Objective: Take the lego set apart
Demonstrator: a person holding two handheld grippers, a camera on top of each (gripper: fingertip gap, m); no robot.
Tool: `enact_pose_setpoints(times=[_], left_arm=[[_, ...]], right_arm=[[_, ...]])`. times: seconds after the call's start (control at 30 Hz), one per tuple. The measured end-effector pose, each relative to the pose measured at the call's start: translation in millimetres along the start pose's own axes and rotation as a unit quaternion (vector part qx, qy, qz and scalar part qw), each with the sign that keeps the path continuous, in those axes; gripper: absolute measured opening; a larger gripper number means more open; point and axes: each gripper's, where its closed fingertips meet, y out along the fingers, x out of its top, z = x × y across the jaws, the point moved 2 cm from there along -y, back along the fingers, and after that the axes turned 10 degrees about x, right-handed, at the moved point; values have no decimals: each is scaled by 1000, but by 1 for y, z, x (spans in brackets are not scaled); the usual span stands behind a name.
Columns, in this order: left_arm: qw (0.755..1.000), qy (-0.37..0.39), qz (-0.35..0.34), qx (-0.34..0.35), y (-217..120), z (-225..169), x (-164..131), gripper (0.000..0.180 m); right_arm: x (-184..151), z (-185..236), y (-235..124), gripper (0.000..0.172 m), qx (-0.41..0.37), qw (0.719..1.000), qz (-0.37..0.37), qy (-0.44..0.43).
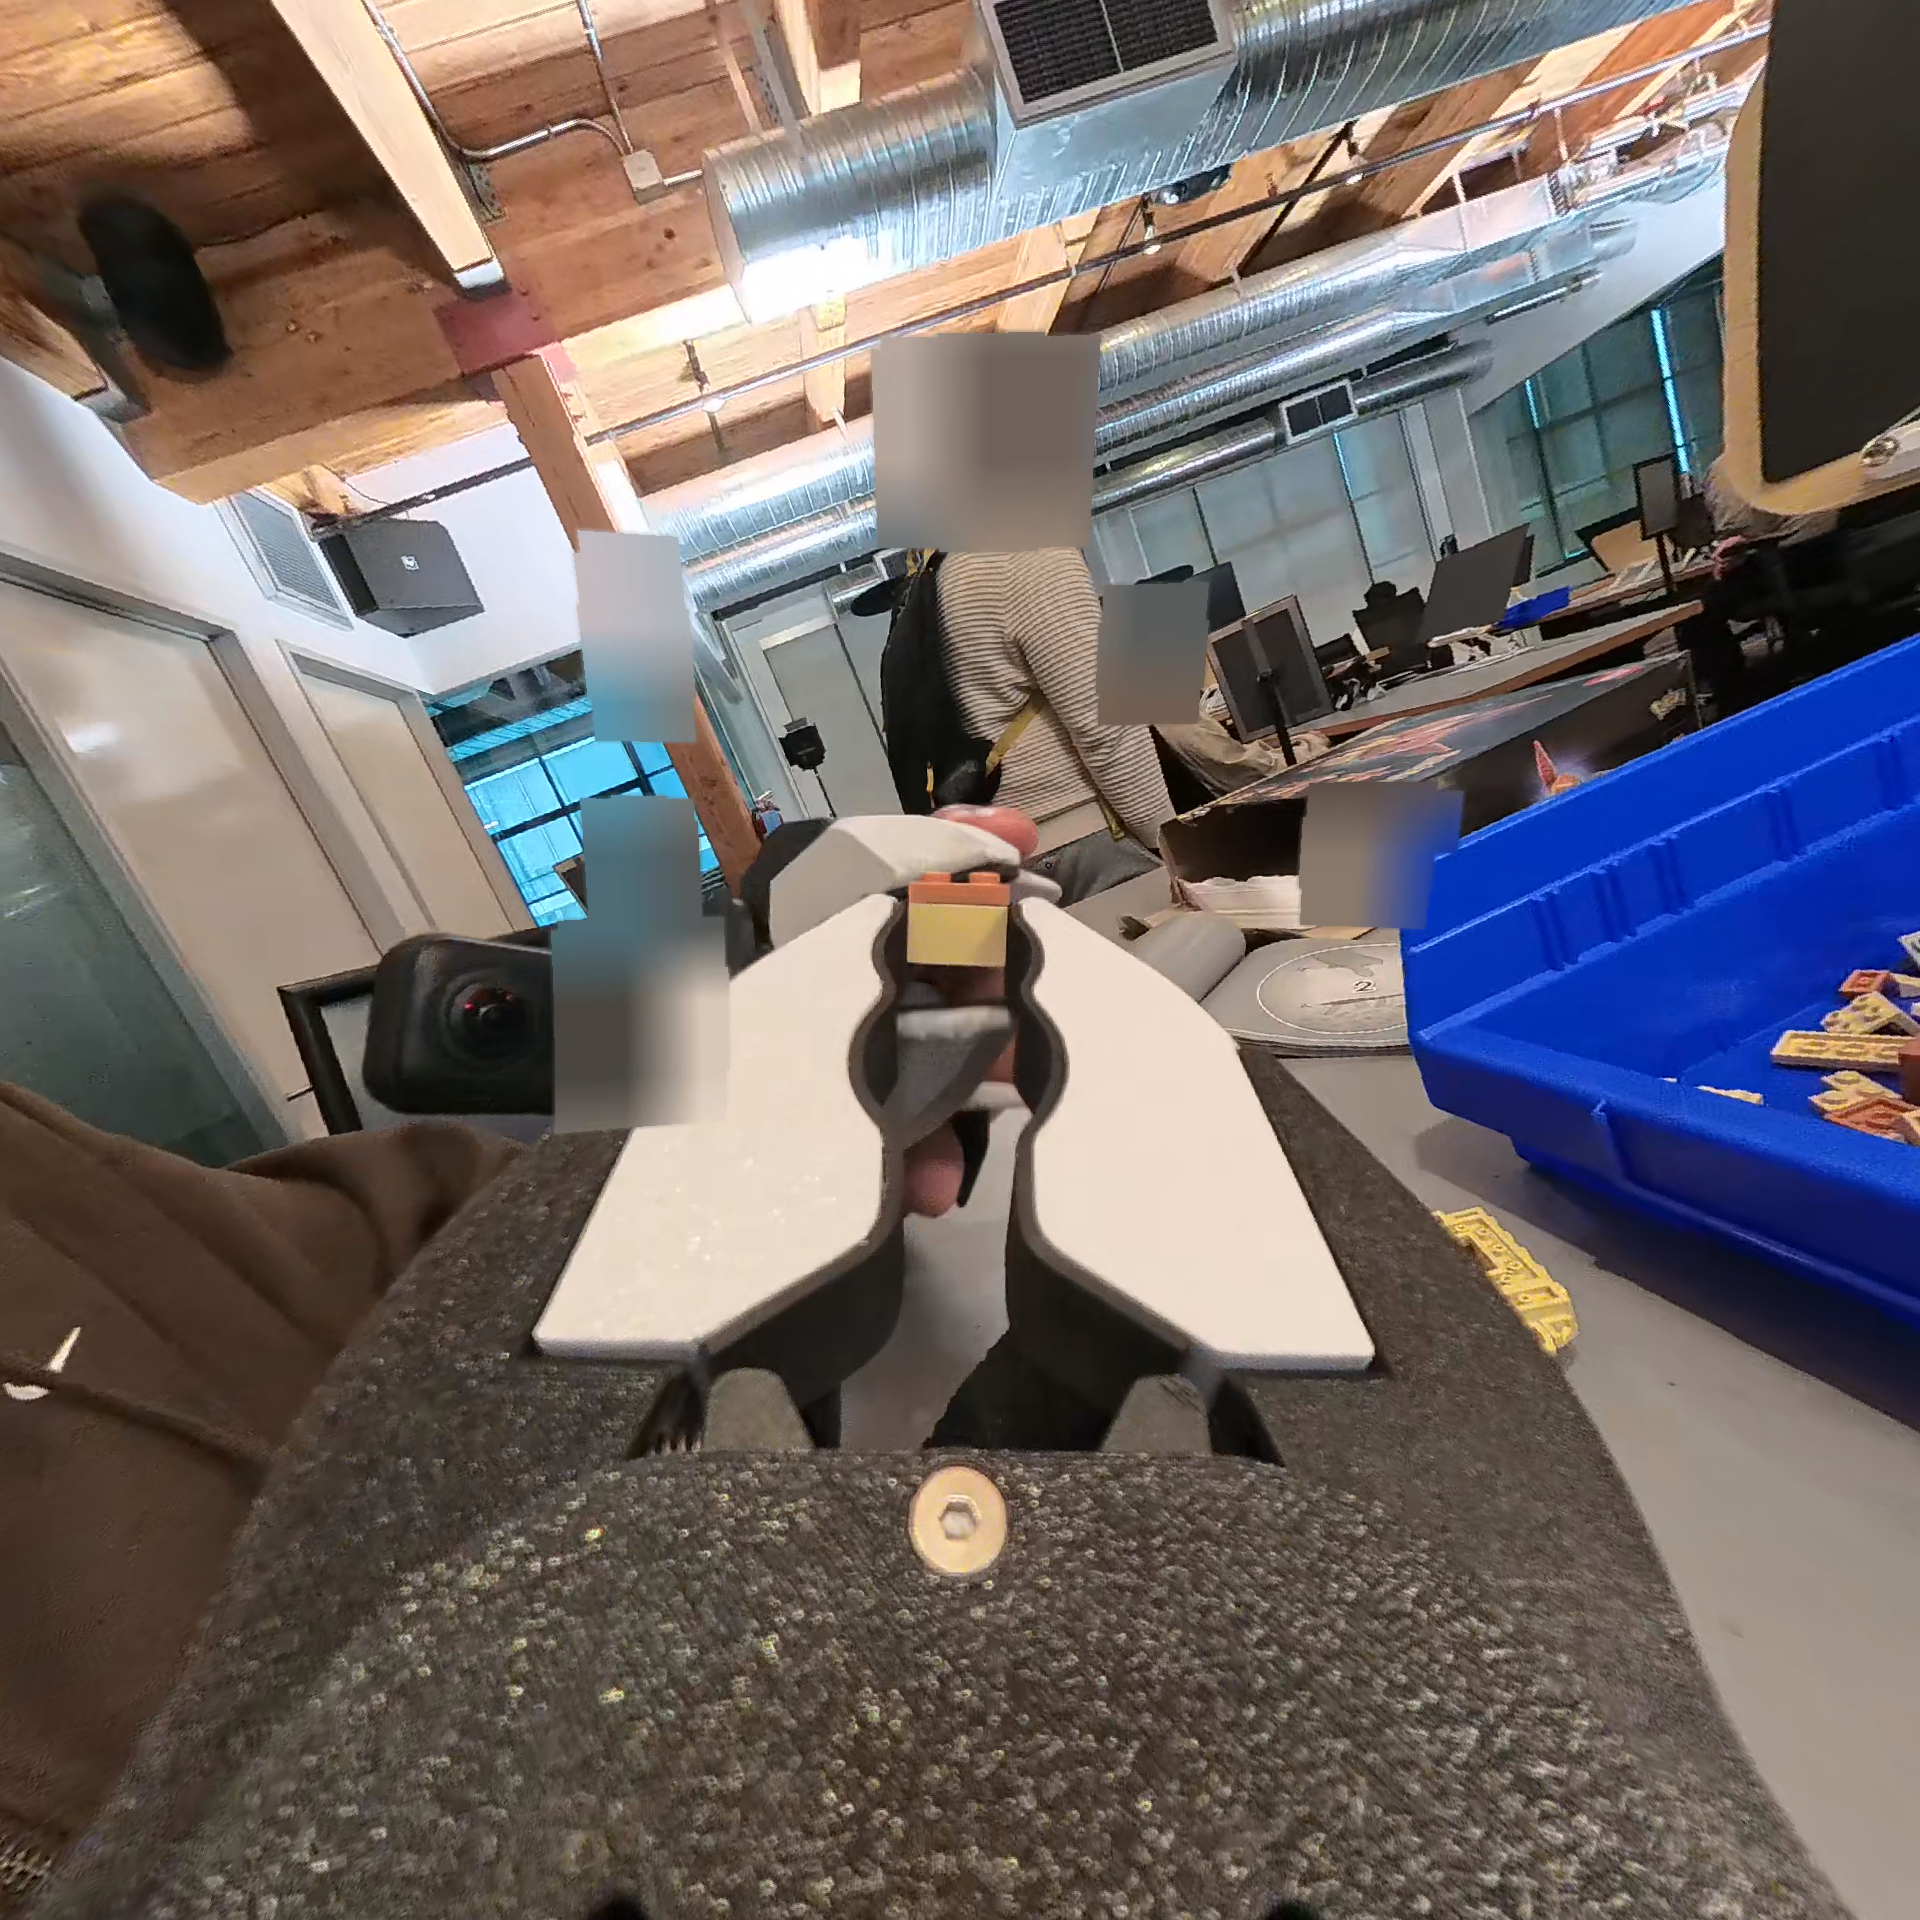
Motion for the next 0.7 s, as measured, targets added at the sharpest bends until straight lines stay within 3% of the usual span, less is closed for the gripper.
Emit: enact_pose_setpoints(times=[0.17,0.37,0.7], left_arm=[[999,30,5,18,-1,2,-1,15],[996,84,23,14,-4,4,-8,11],[985,157,56,38,-10,24,-25,11]], right_arm=[[-1,1,0,17,-5,1000,9,-20],[1,2,-5,23,-44,991,59,-114],[6,-16,-2,27,-114,948,179,-236]])
